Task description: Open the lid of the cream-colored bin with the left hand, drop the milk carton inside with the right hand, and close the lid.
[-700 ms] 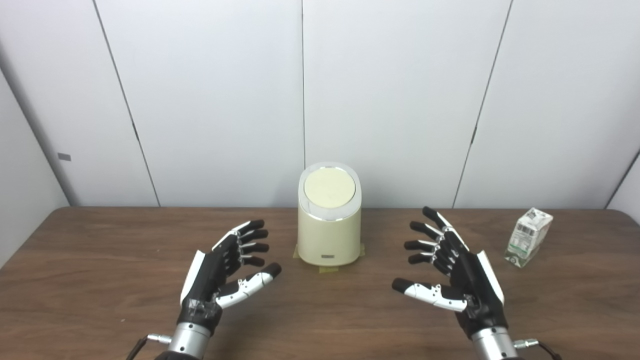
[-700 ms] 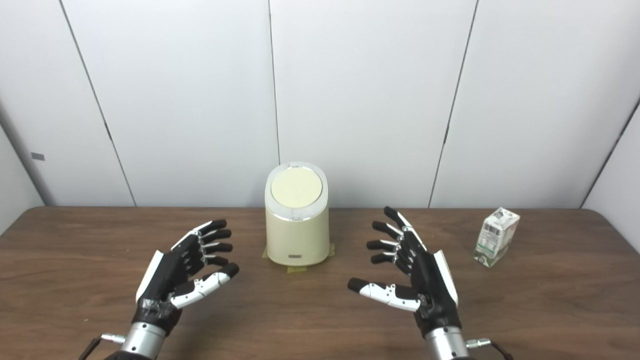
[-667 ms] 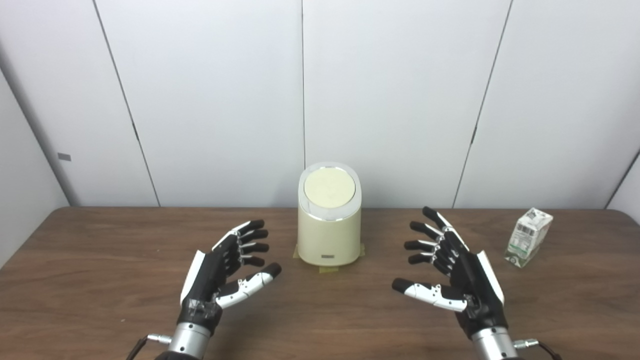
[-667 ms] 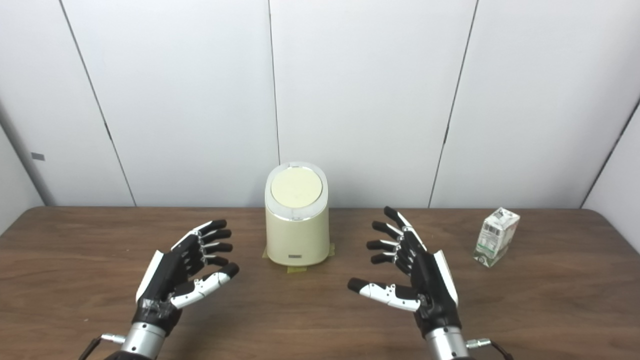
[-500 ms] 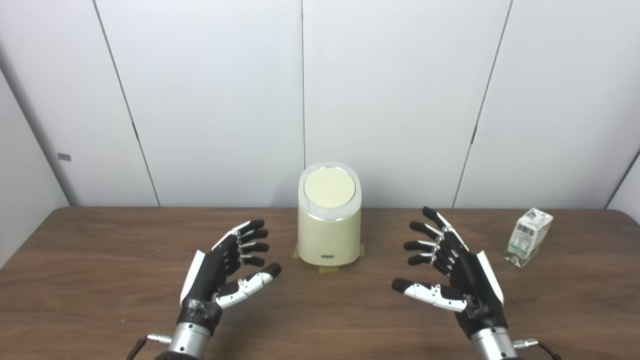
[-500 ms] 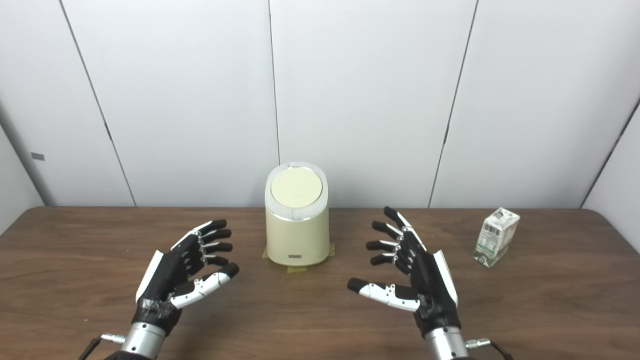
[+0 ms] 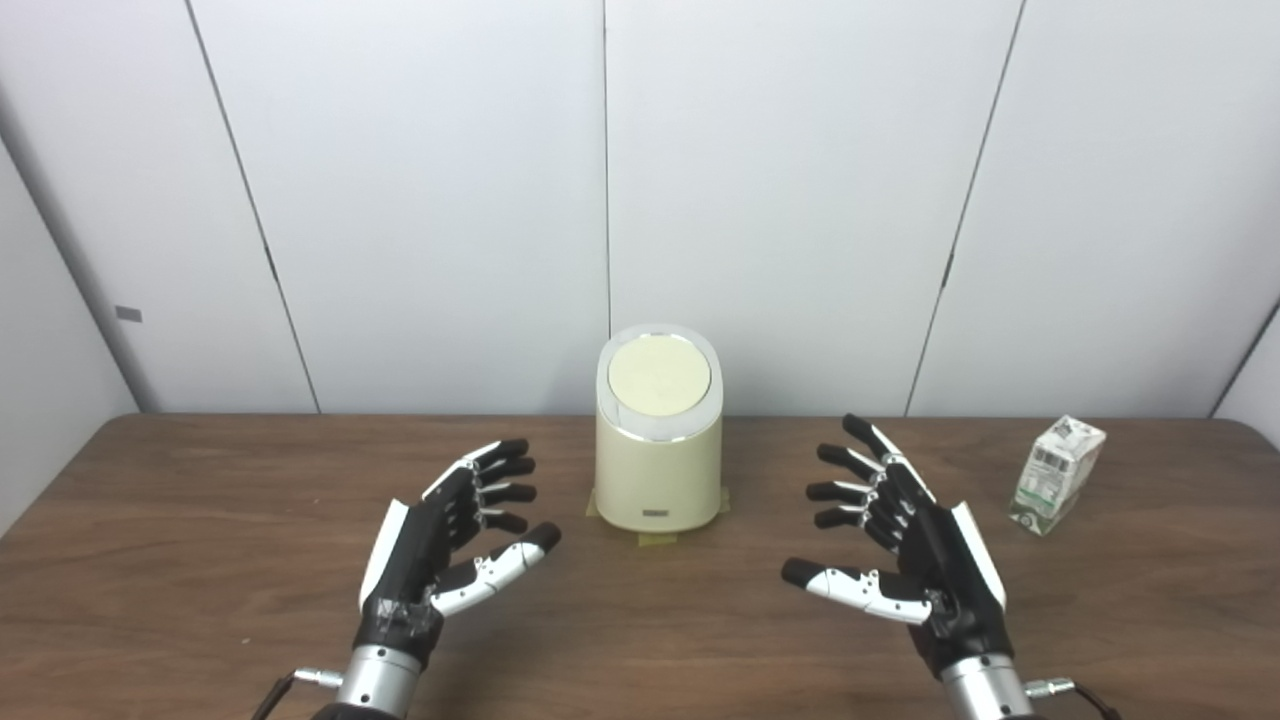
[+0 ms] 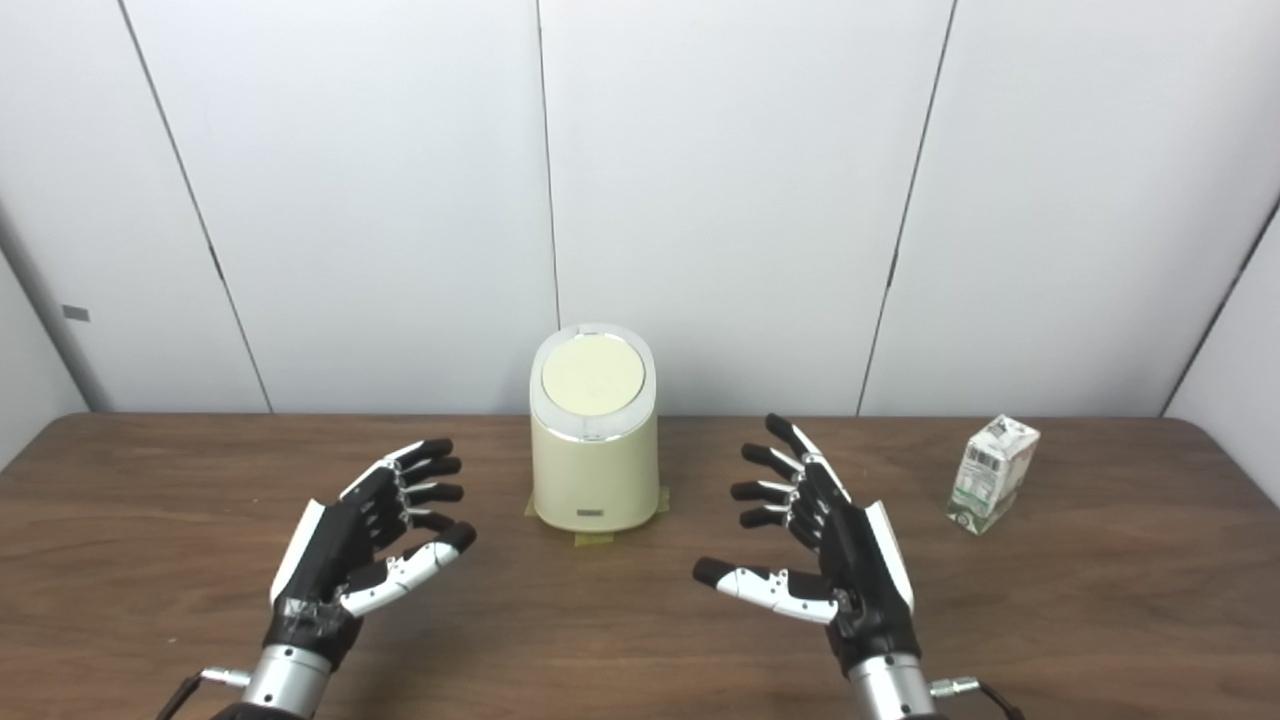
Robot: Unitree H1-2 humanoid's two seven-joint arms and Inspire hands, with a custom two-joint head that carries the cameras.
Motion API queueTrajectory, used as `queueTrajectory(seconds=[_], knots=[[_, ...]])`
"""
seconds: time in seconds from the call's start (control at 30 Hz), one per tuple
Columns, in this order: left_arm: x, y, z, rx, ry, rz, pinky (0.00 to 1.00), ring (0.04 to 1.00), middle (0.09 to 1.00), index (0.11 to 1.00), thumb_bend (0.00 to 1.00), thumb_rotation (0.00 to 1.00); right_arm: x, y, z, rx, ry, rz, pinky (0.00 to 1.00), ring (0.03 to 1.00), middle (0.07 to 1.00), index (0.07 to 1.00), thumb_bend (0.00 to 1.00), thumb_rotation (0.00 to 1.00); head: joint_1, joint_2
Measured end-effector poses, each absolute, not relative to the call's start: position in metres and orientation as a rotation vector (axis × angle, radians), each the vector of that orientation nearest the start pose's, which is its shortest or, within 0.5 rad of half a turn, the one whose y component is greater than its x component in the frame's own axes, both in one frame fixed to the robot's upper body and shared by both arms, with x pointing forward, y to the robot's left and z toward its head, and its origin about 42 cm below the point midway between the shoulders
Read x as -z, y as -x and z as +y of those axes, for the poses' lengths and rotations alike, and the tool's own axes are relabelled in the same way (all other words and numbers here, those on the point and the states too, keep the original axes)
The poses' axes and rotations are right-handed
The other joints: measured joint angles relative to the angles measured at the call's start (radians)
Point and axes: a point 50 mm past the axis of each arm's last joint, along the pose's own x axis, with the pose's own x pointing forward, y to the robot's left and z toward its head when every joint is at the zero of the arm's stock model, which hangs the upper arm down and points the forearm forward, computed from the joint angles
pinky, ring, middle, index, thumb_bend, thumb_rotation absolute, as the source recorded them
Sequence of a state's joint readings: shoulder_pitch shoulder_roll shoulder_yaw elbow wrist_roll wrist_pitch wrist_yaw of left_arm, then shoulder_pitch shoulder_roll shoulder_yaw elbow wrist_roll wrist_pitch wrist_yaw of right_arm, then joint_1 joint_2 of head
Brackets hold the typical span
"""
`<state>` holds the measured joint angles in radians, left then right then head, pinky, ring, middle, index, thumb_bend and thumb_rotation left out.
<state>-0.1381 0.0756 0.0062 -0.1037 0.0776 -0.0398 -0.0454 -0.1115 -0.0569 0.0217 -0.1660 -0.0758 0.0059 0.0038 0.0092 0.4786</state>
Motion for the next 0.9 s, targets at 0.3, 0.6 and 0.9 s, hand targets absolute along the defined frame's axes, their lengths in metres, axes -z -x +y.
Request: queueTrajectory(seconds=[0.3,0.6,0.9], knots=[[-0.198,-0.337,0.201,-0.039,-0.248,-0.303,1.0,0.998,0.998,0.999,0.98,0.4,-0.163,-0.318,-0.213,-0.045,0.145,-0.244,0.55,0.672,0.811,0.891,0.74,0.13,0.017,-0.021],[-0.222,-0.396,0.21,0.001,-0.341,-0.287,1.0,1.0,1.0,1.0,1.0,0.36,-0.16,-0.32,-0.213,-0.048,0.141,-0.248,0.56,0.689,0.815,0.886,0.75,0.17,0.018,-0.022],[-0.239,-0.434,0.178,-0.016,-0.481,-0.244,1.0,1.0,1.0,1.0,1.0,0.37,-0.161,-0.321,-0.217,-0.043,0.125,-0.262,0.6,0.683,0.822,0.899,0.75,0.17,0.018,-0.017]])
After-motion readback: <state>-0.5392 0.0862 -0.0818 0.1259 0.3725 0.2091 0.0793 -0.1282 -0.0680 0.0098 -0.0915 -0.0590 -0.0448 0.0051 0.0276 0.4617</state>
